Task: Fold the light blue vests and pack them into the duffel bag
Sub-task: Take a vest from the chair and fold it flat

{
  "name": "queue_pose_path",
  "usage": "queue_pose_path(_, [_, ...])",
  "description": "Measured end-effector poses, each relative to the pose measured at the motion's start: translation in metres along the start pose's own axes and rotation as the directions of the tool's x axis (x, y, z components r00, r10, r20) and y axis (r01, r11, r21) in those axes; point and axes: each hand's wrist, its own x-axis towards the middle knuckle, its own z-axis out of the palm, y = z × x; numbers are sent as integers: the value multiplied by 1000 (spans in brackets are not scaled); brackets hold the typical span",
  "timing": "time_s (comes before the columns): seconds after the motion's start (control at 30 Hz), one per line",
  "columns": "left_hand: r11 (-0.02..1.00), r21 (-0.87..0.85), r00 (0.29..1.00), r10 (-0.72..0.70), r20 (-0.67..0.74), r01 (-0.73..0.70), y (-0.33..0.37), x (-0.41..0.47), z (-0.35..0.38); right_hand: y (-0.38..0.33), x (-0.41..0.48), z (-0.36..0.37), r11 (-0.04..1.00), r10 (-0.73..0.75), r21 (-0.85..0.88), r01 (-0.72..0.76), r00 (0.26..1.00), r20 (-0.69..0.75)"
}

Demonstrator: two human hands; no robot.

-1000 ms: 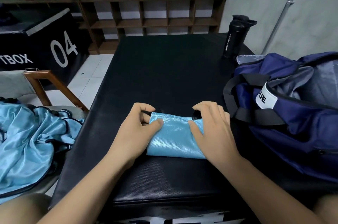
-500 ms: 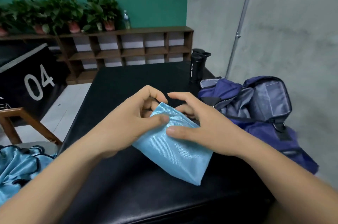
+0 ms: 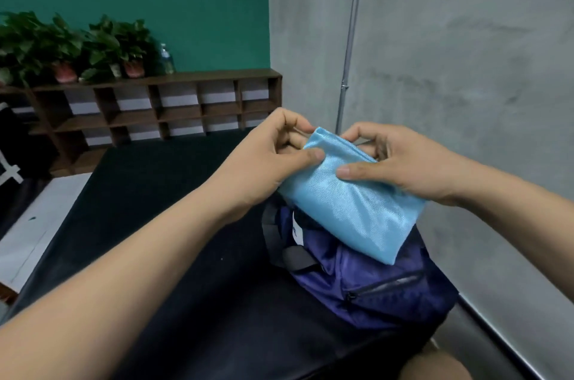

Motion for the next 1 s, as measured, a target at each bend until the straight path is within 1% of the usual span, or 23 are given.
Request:
queue_pose_path(0.07, [1000,2,999,-31,-45,31,-12,22,6,5,5,-21,997,7,-77,-12,998,-64])
queue_pose_path(0.13, [995,58,993,-78,-89,84,-29,40,12,9,10,-41,989,23,-141,-42,991,-133])
queue_pose_path(0.17, [987,113,989,-102,-110,114,-39,48,14,12,13,-50,984,30,-168,-58,986,-165])
queue_pose_path(0.23, [942,296,983,-126,-133,161,-59,60,20,20,19,-66,972,35,-219,-84,975,-220])
queue_pose_path(0.3, [848,500,985,-138,-105,173,-78,70,24,29,28,-77,961,40,-254,-112,961,-272])
queue_pose_path(0.4, [711,685,980,-196,-21,157,-97,83,34,44,43,-84,957,35,-261,-128,942,-334])
queue_pose_path(0.53, [510,852,959,-281,35,118,-113,95,51,61,67,-85,951,-26,-291,-101,914,-405])
queue_pose_path(0.6, [420,903,960,-279,34,90,-118,99,56,71,79,-82,937,-70,-340,-85,905,-419])
queue_pose_path(0.63, [394,915,962,-272,25,87,-119,101,56,76,83,-79,924,-91,-373,-80,903,-421])
queue_pose_path(0.7, [403,908,968,-251,-13,117,-120,103,54,87,91,-71,883,-141,-463,-73,901,-410])
queue_pose_path(0.73, [435,888,970,-238,-47,150,-120,104,51,93,94,-68,860,-161,-506,-64,907,-388])
queue_pose_path(0.8, [544,804,966,-214,-144,240,-121,106,42,102,98,-61,830,-165,-557,-36,937,-307])
queue_pose_path(0.9, [716,588,925,-251,-287,377,-125,105,29,111,100,-56,822,-67,-569,-34,986,-156])
queue_pose_path(1.0, [794,426,888,-298,-349,434,-130,100,23,122,107,-49,793,34,-608,-25,999,3])
